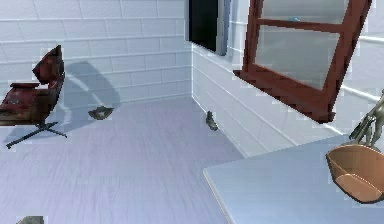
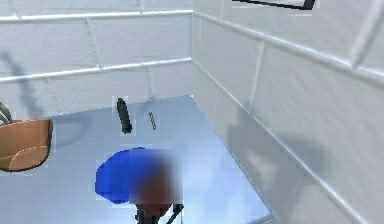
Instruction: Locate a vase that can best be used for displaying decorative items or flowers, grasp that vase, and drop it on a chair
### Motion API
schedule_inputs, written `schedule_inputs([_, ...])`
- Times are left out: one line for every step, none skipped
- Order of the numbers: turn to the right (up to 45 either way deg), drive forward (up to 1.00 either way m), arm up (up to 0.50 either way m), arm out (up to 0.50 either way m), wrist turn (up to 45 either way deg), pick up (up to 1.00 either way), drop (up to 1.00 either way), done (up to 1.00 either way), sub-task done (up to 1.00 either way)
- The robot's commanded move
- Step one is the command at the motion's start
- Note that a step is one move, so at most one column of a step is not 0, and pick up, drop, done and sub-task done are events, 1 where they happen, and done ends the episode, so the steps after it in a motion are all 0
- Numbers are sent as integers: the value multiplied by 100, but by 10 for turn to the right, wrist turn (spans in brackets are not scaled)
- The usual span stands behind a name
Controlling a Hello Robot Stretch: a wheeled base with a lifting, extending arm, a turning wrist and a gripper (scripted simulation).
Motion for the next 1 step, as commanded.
schedule_inputs([0,0,10,0,0,0,0,0,0])
